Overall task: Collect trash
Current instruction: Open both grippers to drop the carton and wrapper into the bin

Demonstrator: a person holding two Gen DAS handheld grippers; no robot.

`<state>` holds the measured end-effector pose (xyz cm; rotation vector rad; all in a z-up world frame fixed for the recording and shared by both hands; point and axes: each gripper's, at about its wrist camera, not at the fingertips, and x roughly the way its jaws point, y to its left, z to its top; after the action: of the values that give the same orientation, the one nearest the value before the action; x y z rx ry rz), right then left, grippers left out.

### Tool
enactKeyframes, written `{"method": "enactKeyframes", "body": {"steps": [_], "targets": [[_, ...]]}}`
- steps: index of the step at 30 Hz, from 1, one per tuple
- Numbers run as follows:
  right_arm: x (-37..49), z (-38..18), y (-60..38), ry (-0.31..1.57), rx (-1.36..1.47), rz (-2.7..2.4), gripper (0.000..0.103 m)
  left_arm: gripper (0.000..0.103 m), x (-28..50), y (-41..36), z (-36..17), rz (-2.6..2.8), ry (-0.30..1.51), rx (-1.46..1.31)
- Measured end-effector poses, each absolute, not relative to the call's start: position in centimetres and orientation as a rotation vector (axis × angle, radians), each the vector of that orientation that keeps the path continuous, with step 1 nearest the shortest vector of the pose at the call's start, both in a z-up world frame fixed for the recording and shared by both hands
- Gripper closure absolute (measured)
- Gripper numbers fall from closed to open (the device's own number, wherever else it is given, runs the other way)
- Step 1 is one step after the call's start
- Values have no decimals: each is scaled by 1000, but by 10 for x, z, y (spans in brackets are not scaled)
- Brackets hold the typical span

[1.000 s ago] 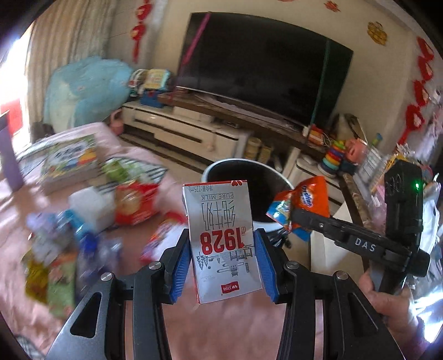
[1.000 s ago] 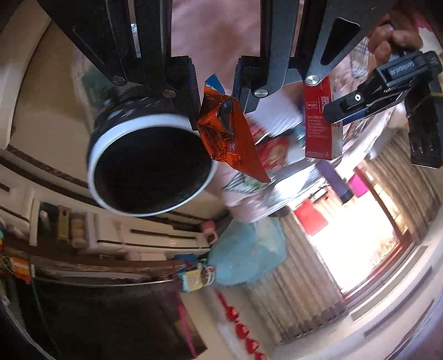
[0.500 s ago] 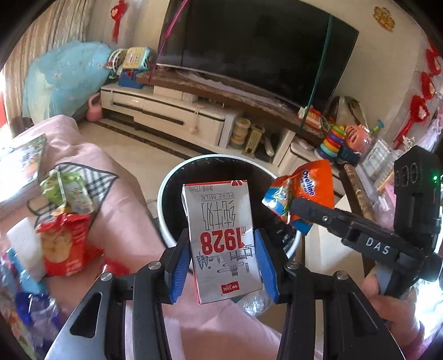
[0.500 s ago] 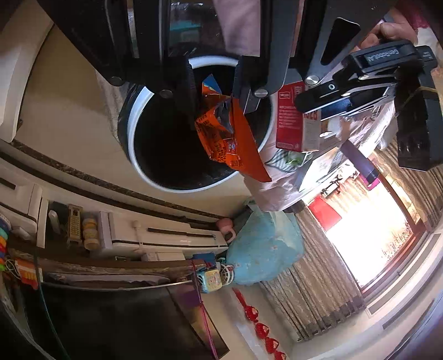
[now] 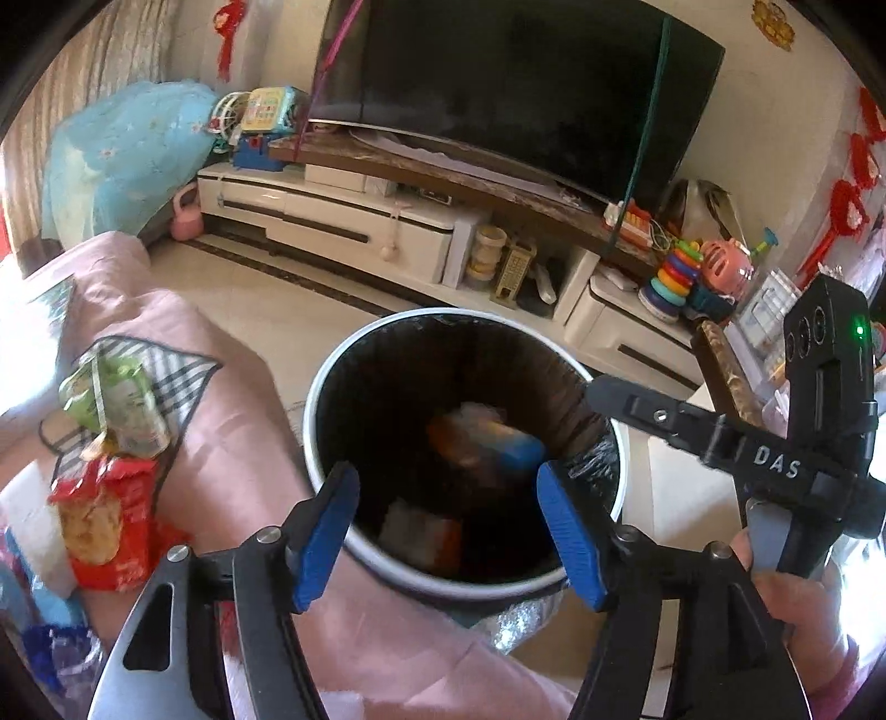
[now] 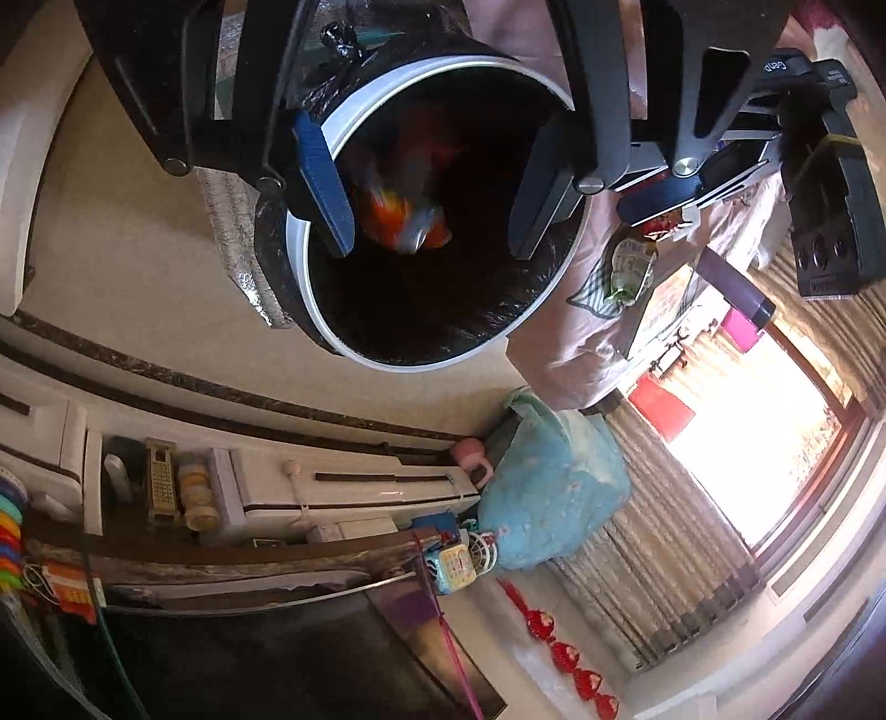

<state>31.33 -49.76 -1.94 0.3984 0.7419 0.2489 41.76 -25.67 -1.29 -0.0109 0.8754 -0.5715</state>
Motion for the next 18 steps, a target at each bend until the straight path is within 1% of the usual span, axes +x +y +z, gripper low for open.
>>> {"method": "enactKeyframes", "body": {"steps": [1,5,7,9,14,18], "targets": [[309,-19,-497,736,407,250,36,36,411,-251,-13,-571,871,-19],[295,-17,-489,719,417,257,31,35,376,-226,-13,-544,834,-31],[283,-16,-479,704,405,259,23,35,357,-209,-14,-525,819,-47],[269,-16,-466,690,388,259,19,35,336,-187,-14,-506,804,-94],[239,-19,-430,687,343,269,18,34,290,-144,-19,-450,798,-124],[221,-24,-401,716,340,302,10,34,253,-118,-19,-389,791,-123]]}}
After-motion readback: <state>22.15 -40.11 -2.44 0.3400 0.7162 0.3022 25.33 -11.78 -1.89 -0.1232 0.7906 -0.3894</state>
